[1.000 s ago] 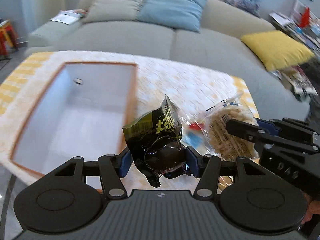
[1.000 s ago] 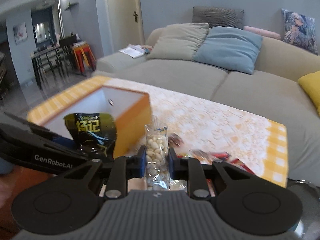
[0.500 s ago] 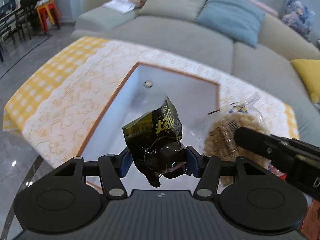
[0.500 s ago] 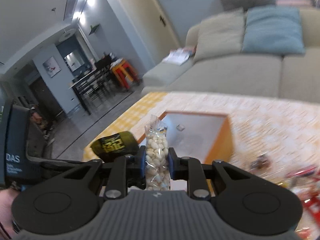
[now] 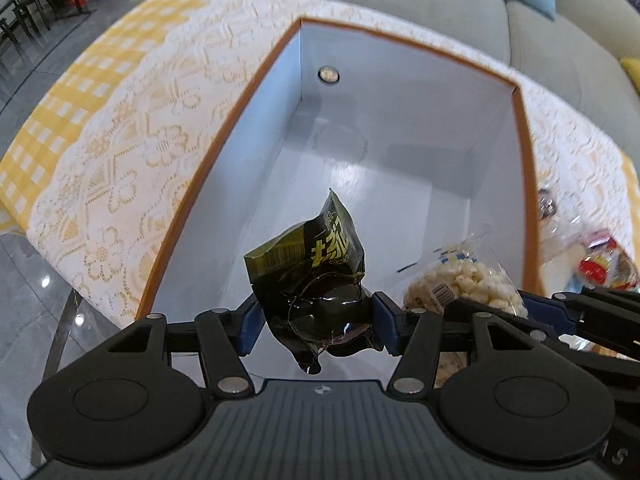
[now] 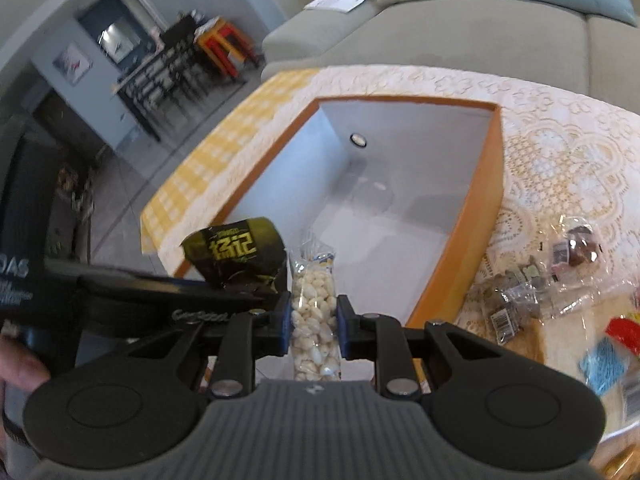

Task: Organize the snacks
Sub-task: 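Carry both snacks over the box and open both tools to drop them, then withdraw both tools from the box back toward the snack pile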

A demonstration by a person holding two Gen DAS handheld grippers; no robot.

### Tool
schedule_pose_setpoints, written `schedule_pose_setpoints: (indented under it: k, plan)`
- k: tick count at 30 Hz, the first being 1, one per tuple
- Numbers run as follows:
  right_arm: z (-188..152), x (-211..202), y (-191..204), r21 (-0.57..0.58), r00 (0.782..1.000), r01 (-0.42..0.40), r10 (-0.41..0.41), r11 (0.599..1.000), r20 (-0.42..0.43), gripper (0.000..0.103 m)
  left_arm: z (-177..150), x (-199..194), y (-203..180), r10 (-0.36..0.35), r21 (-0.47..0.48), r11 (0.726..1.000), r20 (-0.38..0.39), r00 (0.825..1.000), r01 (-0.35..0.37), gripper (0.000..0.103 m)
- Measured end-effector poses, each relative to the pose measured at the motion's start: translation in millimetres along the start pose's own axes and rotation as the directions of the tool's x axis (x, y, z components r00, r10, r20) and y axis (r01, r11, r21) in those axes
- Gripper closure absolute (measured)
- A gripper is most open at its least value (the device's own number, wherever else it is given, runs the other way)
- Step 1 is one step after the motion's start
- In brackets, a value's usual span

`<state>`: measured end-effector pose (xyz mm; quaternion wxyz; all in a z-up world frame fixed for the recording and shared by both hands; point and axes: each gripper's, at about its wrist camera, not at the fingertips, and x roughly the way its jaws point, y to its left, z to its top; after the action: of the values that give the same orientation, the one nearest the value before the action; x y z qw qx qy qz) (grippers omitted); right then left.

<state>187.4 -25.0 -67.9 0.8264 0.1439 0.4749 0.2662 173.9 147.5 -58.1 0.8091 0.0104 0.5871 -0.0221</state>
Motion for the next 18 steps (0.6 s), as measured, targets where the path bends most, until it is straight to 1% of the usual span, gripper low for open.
schedule_pose_setpoints:
  k: [4,8,10,11,12,13,14,18]
  plan:
    - [1.4,11.2,-0.2,-0.038,0.998,0.005,-0.007,0.999,-0.069,0.083,4.3,10.6,0.7,0.013,0.025,1.000,-0.035,0.999,-0.012,0.037]
    - [1.3,18.0,2.4,-0.072,0.994,0.033,-0.040,0.997,-0.103,0.083,4.4,22.5,-0.4,0.013,0.034,0.999,-0.082,0.997,-0.010,0.037]
    - [0.7,19.2,5.1,-0.089,0.993,0.039,-0.048,0.995,-0.107,0.082,4.8,27.6,1.1,0.017,0.024,1.000,-0.098,0.995,-0.015,0.037]
    - [0.4,19.0,6.7,-0.102,0.993,0.046,-0.057,0.994,-0.107,0.082,4.6,28.6,2.0,0.018,0.018,1.000,-0.102,0.995,-0.016,0.042]
    - [0.9,19.6,7.0,-0.111,0.992,0.049,-0.060,0.993,-0.107,0.081,4.6,29.4,2.7,0.008,0.009,1.000,-0.108,0.994,-0.007,0.043]
    - [0.4,19.2,7.8,-0.119,0.992,0.051,-0.063,0.992,-0.106,0.081,4.1,29.2,2.8,0.011,0.003,1.000,-0.108,0.994,-0.011,0.039]
    - [-0.1,18.8,8.7,-0.124,0.992,0.055,-0.068,0.991,-0.105,0.082,4.5,28.1,2.4,0.024,0.005,1.000,-0.104,0.994,-0.024,0.041]
    - [-1.3,14.6,7.9,-0.121,0.993,0.063,-0.075,0.991,-0.094,0.079,4.5,22.5,2.1,0.018,-0.009,1.000,-0.093,0.995,-0.019,0.041]
